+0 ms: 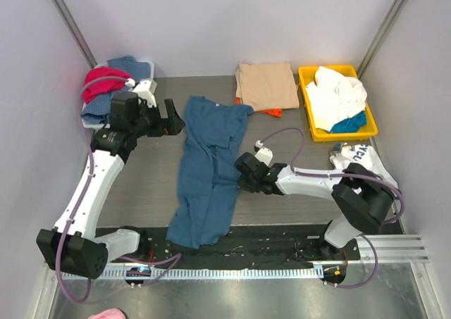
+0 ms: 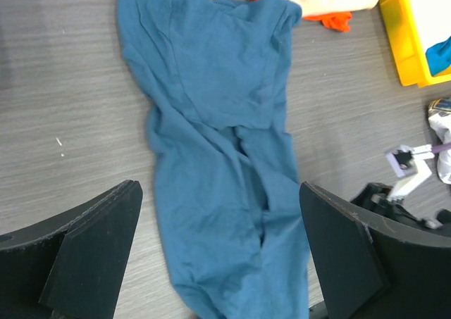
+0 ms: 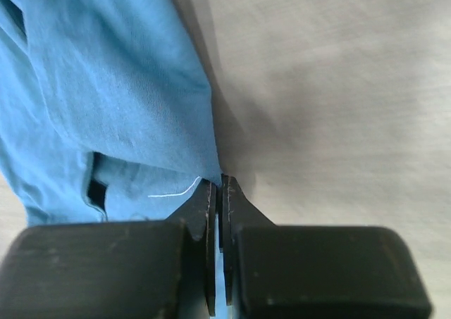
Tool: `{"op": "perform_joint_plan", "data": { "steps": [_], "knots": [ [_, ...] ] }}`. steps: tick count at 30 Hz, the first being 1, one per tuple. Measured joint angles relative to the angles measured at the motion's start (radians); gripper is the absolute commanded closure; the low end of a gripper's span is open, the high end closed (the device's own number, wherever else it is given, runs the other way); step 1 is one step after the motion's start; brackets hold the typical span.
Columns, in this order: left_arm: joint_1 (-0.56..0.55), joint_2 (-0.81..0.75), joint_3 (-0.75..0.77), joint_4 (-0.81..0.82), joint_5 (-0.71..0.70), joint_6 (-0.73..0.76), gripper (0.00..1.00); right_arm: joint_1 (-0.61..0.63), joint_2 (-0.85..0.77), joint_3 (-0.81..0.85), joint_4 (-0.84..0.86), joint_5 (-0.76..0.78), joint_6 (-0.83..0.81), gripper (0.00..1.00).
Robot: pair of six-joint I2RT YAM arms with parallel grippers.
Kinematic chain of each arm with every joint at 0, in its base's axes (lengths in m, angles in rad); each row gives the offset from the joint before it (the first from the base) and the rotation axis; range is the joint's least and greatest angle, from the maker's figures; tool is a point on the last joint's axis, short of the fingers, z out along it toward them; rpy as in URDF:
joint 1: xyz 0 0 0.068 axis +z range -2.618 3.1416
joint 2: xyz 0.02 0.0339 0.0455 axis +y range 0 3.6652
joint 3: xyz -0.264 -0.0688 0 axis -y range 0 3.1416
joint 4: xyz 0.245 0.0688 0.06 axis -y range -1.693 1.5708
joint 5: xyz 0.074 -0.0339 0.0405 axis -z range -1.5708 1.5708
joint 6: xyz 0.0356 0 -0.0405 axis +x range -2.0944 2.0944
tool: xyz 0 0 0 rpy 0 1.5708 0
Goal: Fold and stack the t-shirts
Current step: Fold the tshirt
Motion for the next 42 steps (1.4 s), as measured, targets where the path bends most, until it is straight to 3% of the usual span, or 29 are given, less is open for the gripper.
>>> {"op": "perform_joint_plan", "data": {
  "steps": [2, 3, 6, 9, 14, 21, 37, 40, 42],
  "knots": [
    [0.0, 0.009, -0.014, 0.005, -0.001, -0.007, 0.0, 0.0, -0.032, -0.02, -0.034, -0.018, -0.013, 0.95],
    [0.0, 0.019, -0.023, 0.015, -0.003, -0.018, 0.0, 0.0, -0.052, -0.04, -0.047, -0.027, -0.015, 0.8],
    [0.0, 0.061, -0.051, 0.055, -0.008, -0.039, 0.0, 0.0, -0.114, -0.096, -0.086, -0.041, -0.022, 0.57],
    [0.0, 0.137, -0.076, 0.108, -0.011, -0.068, 0.0, 0.0, -0.184, -0.133, -0.131, -0.039, -0.02, 0.49],
    [-0.003, 0.354, -0.058, 0.213, -0.034, -0.087, 0.0, 0.0, -0.313, -0.141, -0.182, 0.0, -0.032, 0.46],
    [-0.004, 0.696, 0.132, 0.268, -0.076, -0.079, 0.0, -0.002, -0.438, -0.117, -0.221, 0.077, -0.079, 0.45],
    [-0.004, 1.04, 0.5, 0.243, -0.182, -0.012, 0.0, -0.053, -0.485, -0.094, -0.279, 0.119, -0.153, 0.45],
    [-0.004, 1.082, 0.544, 0.213, -0.214, -0.008, 0.14, -0.066, -0.487, -0.092, -0.286, 0.121, -0.161, 0.45],
    [-0.004, 1.108, 0.572, 0.194, -0.233, 0.006, 0.32, -0.076, -0.488, -0.09, -0.288, 0.12, -0.167, 0.45]
  ]
}}
